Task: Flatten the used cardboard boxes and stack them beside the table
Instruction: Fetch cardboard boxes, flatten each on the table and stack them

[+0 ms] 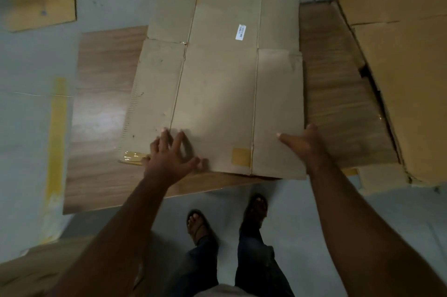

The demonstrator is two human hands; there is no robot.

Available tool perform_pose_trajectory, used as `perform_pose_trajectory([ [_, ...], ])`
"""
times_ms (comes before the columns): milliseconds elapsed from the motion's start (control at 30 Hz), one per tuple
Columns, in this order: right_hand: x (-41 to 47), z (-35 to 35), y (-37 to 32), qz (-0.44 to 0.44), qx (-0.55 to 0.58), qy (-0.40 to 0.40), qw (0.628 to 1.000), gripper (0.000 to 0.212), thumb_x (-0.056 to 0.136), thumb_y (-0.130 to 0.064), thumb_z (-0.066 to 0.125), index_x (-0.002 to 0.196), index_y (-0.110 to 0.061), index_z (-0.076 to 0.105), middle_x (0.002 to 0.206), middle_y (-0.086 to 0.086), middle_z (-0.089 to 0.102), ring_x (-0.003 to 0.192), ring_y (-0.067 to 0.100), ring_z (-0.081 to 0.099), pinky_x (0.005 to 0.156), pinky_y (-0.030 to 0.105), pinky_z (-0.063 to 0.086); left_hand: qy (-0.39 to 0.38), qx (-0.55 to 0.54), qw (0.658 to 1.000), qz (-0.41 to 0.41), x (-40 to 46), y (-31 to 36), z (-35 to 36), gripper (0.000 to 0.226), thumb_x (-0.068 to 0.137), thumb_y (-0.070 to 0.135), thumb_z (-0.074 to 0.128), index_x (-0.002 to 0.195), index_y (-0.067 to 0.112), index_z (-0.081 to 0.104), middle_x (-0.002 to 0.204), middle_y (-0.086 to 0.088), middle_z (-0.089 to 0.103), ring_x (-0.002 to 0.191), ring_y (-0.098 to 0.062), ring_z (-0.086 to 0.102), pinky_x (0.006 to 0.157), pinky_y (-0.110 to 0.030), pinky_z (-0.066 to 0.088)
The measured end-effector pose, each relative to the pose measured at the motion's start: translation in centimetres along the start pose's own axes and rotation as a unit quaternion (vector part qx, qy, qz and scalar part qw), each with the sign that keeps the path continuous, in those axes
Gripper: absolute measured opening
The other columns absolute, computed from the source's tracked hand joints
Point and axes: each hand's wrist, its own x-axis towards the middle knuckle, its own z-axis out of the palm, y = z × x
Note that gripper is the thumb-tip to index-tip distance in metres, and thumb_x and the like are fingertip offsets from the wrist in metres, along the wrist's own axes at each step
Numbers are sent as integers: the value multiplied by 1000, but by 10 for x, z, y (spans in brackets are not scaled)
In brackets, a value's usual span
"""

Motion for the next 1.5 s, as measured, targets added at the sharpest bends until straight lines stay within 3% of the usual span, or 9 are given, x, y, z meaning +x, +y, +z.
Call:
perform_pose_trajectory([
  [167,20,-49,-7,-39,14,-27,999,83,70,-33,93,138,-8,52,134,15,62,117,34,62,100,46,53,16,10,1000,-13,-29,41,15,87,84,77,56,154,35,25,160,-7,22,143,-38,27,108,-67,35],
  [300,28,-74,-4,-93,-62,-15,994,79,81,-28,87,142,-3,43,142,20,54,126,37,55,105,44,48,150,-133,961,-190,-32,36,17,82,87,49,72,148,8,34,144,-21,39,131,-42,38,104,-60,37],
  [500,18,-90,17,-103,-77,-33,991,93,83,-31,85,154,-4,30,155,19,43,138,37,46,114,49,41,124,-219,928,-275,-51,23,30,97,79,51,80,142,-6,34,138,-27,41,126,-45,42,108,-55,39],
  [600,6,-97,34,-106,-66,-4,992,75,87,-25,80,146,-7,38,143,18,53,126,38,55,103,45,47,123,-393,855,-316,-68,11,27,114,46,65,89,128,-4,48,122,-24,58,103,-39,63,80,-49,62],
  [667,-4,-101,43,-100,-71,9,992,64,90,-23,75,142,-8,42,138,19,56,121,39,58,98,45,48,79,-463,831,-299,-86,14,25,69,74,47,86,114,-3,60,106,-20,65,81,-29,66,50,-26,59],
  [733,-16,-98,49,-109,-79,33,990,57,92,-20,70,140,-5,45,136,21,58,120,40,59,98,45,49,86,-465,841,-263,-100,22,27,28,93,24,72,108,2,66,105,-21,68,80,-27,66,47,-25,57],
  [867,-48,-84,46,-150,-54,107,981,52,94,-15,65,142,-9,45,138,22,57,123,41,57,101,49,50,205,-311,900,-225,-119,61,26,40,97,34,68,115,-1,64,105,-17,70,89,-34,67,76,-43,57],
  [1333,-129,-199,91,-216,-62,241,944,51,97,-21,63,144,-8,47,137,20,60,122,43,59,95,47,50,305,-464,821,-136,-202,152,42,24,97,29,67,106,7,65,94,-15,67,85,-34,65,77,-40,54],
  [1500,-141,-254,123,-221,-31,296,929,45,97,-22,65,137,-10,51,128,18,64,114,41,62,86,45,51,303,-511,801,-76,-214,199,64,42,86,57,65,105,19,66,94,-12,72,87,-34,70,78,-53,60],
])
